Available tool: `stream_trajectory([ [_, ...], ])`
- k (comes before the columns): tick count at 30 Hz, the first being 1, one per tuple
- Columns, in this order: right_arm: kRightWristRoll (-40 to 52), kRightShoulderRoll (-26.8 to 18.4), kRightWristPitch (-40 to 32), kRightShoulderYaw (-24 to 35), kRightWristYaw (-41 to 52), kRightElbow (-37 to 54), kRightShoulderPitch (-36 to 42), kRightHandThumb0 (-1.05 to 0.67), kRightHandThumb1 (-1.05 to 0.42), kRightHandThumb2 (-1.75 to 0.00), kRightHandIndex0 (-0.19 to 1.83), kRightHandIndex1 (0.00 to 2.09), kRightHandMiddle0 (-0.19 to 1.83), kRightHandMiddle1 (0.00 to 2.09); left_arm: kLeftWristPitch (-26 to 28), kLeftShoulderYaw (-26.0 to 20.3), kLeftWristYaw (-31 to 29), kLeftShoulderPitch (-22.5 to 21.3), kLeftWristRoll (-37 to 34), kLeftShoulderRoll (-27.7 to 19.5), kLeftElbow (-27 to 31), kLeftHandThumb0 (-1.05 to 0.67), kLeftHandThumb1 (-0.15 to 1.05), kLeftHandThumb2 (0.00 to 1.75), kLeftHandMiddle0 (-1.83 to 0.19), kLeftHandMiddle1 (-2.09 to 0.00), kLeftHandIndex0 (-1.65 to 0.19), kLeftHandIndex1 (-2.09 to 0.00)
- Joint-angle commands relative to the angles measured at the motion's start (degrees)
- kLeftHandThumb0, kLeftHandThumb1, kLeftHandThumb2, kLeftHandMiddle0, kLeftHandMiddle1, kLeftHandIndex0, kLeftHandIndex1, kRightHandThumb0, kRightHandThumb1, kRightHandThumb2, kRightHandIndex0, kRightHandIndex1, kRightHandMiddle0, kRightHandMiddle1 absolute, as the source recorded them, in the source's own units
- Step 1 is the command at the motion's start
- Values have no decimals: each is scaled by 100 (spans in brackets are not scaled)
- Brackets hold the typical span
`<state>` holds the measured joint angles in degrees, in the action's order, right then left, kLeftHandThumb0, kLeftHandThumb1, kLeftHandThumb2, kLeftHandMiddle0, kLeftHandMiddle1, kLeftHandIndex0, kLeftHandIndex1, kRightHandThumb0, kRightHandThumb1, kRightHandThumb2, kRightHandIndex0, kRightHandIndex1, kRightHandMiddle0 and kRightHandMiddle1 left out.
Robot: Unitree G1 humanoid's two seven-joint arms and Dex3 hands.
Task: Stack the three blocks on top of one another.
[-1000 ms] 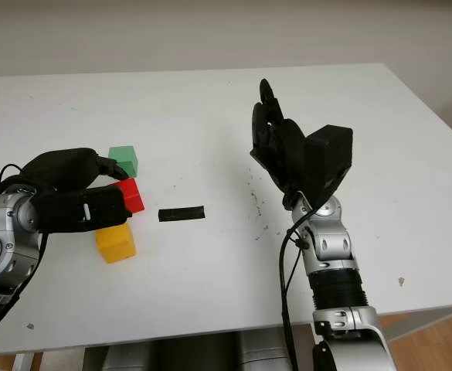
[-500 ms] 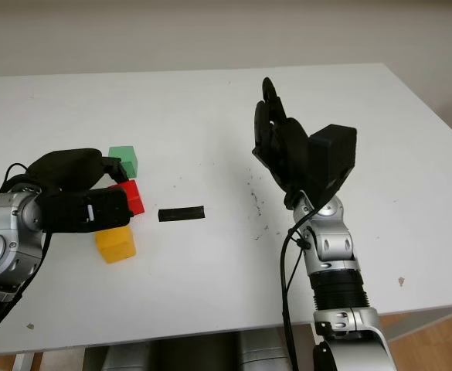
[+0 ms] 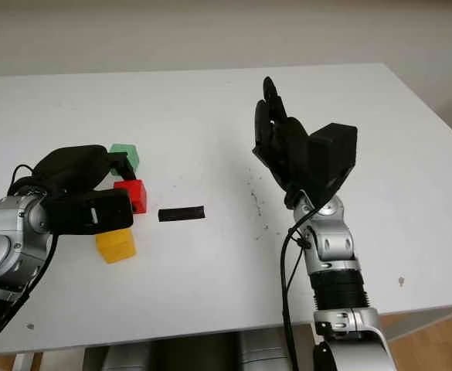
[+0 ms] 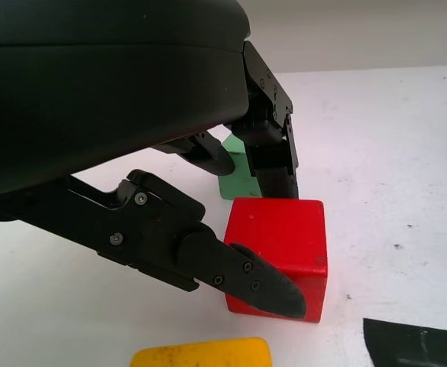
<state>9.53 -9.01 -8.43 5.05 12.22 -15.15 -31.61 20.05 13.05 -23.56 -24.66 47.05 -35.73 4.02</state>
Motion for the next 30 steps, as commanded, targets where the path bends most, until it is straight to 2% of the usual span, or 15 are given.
stream_trajectory([
  [1, 21, 24, 41, 30, -9, 64, -34, -84, -105, -75, -19, 0, -19, 0, 10, -136, 45, 47, -86, 43, 102, -42, 92, 5, -50, -8, -46, -130],
  [7, 13, 26, 65, 27, 2, 41, -42, -84, -105, -75, -19, 0, -19, 0, -88, -371, -46, -8, -455, -4, 528, -40, 93, 6, -47, -6, -46, -130],
  [12, -5, 55, 44, 17, -50, 52, -51, -84, -105, -75, -19, 0, -19, 0, -3, -721, -206, -40, -914, 58, 1211, -43, 95, 5, -41, -4, -38, -156],
  [19, -5, 75, 43, 9, -38, 39, -60, -84, -105, -74, -19, 0, -19, 0, 192, -790, -473, -142, -1231, 83, 1517, -40, 95, 5, -36, -5, -43, -149],
  [23, -21, 74, 19, -4, -37, 37, -68, -84, -105, -75, -19, 0, -19, 0, 371, -696, -633, -309, -1379, 169, 1521, -39, 94, 5, -37, -5, -43, -151],
  [27, -44, 63, -21, -23, -47, 66, -70, -84, -105, -74, -19, 0, -19, 0, 480, -231, -1221, -721, -1104, -21, 1340, -41, 96, 6, -34, -4, -37, -154],
  [30, -64, 77, -20, -49, -79, 116, -57, -84, -105, -74, -19, 0, -19, 0, 657, 41, -1506, -1014, -912, 27, 1150, -39, 95, 5, -34, -5, -38, -151],
])
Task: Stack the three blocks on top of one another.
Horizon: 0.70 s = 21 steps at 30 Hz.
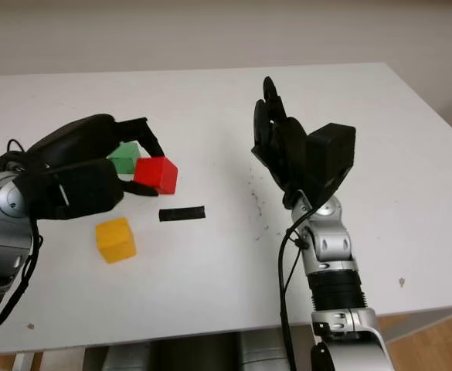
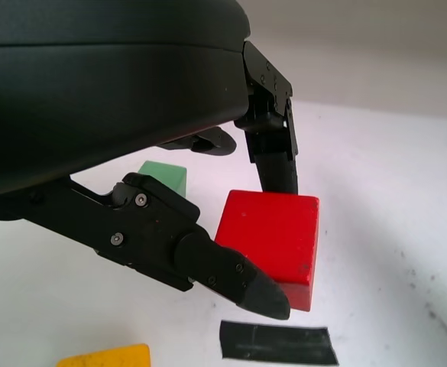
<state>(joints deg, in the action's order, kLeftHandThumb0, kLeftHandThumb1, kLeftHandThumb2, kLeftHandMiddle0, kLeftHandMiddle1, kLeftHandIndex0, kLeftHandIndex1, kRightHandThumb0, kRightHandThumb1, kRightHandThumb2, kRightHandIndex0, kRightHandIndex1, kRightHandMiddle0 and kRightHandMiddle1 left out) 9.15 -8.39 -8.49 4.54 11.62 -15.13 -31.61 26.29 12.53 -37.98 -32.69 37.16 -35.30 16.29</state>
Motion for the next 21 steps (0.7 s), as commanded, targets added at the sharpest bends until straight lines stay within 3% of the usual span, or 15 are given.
stream_trajectory([
  [1, -25, 21, 4, -2, -28, 122, -50, -84, -105, -75, -19, 0, -19, 0, 45, 189, -122, -316, 115, 22, -186, -39, 95, 5, -35, -6, -40, -152],
  [12, -62, 73, 85, -57, -78, 159, -5, -84, -105, -75, -19, 0, -19, 0, 15, 1009, -802, -1232, 588, 230, -1154, -38, 92, 5, -49, -9, -44, -148],
  [21, -54, 136, 98, -67, -138, 190, 18, -84, -105, -74, -19, 0, -19, 0, 82, 1200, -1235, -1581, 907, 340, -1301, -37, 95, 6, -44, -5, -41, -165],
])
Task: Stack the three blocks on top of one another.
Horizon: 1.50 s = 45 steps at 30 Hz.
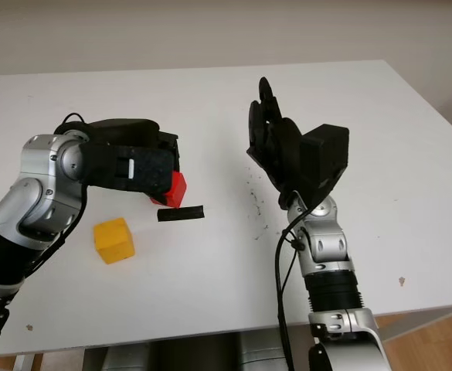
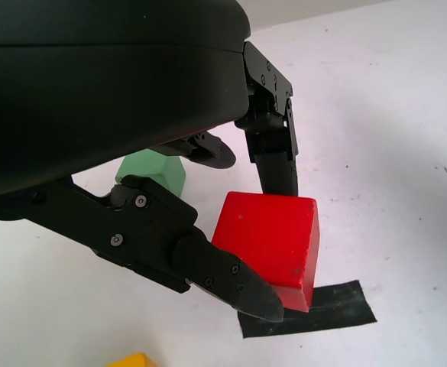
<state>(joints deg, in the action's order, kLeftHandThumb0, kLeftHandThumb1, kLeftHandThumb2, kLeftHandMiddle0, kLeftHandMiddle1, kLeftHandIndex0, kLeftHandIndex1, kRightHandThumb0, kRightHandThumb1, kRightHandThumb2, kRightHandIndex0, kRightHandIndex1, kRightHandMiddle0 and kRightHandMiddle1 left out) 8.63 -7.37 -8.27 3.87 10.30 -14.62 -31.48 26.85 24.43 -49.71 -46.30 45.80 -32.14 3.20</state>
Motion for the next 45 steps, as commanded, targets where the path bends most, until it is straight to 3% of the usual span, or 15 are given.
stream_trajectory([
  [1, -5, 38, 63, -4, -8, 151, 6, -84, -105, -74, -19, 0, -19, 0, 62, 6, -120, -237, 55, 34, 4, -37, 95, 6, -45, -6, -41, -166],
  [11, -3, 63, -51, -9, -44, 249, 17, -85, -105, -74, -19, 0, -19, 0, 534, 83, -456, -379, 305, 204, -171, -39, 97, 6, -44, -5, -41, -186],
  [18, 9, 58, -30, -3, -32, 293, 48, -84, -105, -74, -19, 0, -19, 0, 660, -109, -347, -320, -41, 339, -280, -40, 98, 5, -53, -10, -50, -203],
  [27, 26, 64, -59, 4, -13, 282, 29, -84, -105, -73, -19, 0, -19, 0, 1083, 36, -252, -361, -18, 499, -507, -39, 99, 6, -46, -8, -45, -189],
  [39, 27, 80, -58, 10, -44, 304, 30, -84, -105, -73, -19, 0, -19, 0, 1061, 197, 84, -177, 5, 550, -577, -37, 96, 5, -46, -8, -37, -172],
  [45, 45, 82, -88, 12, -45, 328, 23, -83, -105, -73, -19, 0, -19, 0, 1009, 244, 60, -187, -75, 579, -626, -37, 98, 6, -46, -10, -38, -183],
])
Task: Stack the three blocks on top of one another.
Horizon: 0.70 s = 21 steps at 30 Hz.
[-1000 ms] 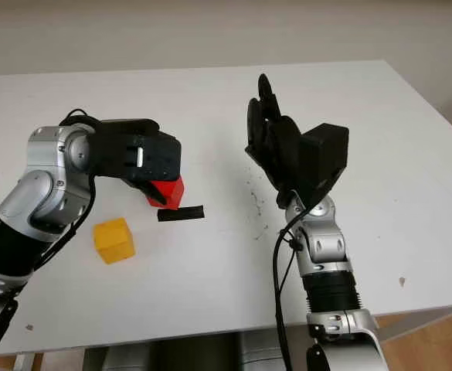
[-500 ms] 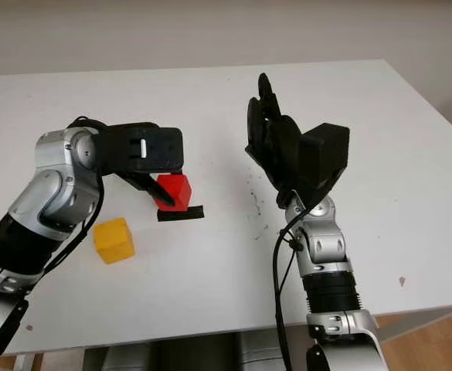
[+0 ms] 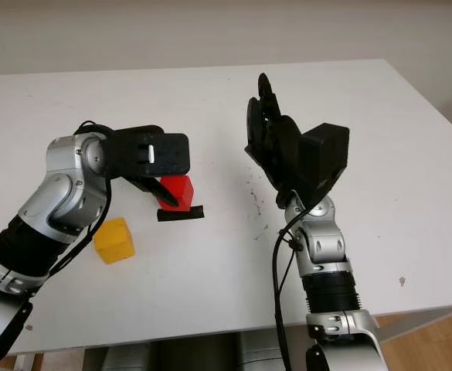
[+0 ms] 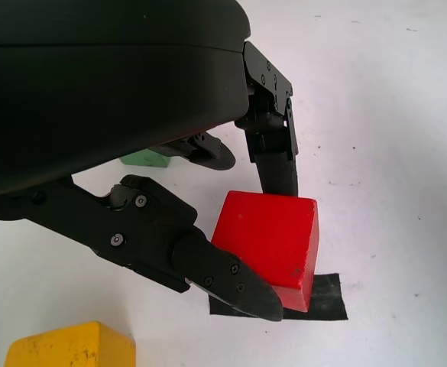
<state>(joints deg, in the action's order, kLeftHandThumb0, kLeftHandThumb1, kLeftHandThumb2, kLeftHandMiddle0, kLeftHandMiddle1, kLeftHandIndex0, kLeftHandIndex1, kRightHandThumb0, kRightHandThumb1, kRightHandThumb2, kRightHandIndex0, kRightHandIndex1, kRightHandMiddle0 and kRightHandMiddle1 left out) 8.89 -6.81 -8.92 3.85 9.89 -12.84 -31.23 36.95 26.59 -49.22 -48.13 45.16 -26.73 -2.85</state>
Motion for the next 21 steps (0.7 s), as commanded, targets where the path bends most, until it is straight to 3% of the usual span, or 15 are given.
stream_trajectory([
  [1, 22, 26, -14, 17, -3, 144, -3, -83, -105, -73, -19, 0, -19, 0, 35, 22, 21, -5, -20, 62, -30, -37, 97, 5, -46, -10, -38, -179],
  [5, 10, 16, -39, 13, -17, 156, -7, -84, -105, -73, -19, 0, -19, 0, 75, -7, 58, 7, -71, 111, -27, -36, 96, 5, -48, -12, -45, -160],
  [8, 21, 3, -11, 20, 6, 146, -11, -83, -105, -73, -19, 0, -19, 0, 183, 9, -55, -22, -120, 129, -33, -36, 96, 6, -47, -13, -47, -158],
  [21, 46, 1, -88, 19, 2, 206, -10, -83, -105, -73, -19, 0, -19, 0, 217, 201, -148, 8, -70, 52, 30, -37, 96, 5, -42, -9, -41, -185],
])
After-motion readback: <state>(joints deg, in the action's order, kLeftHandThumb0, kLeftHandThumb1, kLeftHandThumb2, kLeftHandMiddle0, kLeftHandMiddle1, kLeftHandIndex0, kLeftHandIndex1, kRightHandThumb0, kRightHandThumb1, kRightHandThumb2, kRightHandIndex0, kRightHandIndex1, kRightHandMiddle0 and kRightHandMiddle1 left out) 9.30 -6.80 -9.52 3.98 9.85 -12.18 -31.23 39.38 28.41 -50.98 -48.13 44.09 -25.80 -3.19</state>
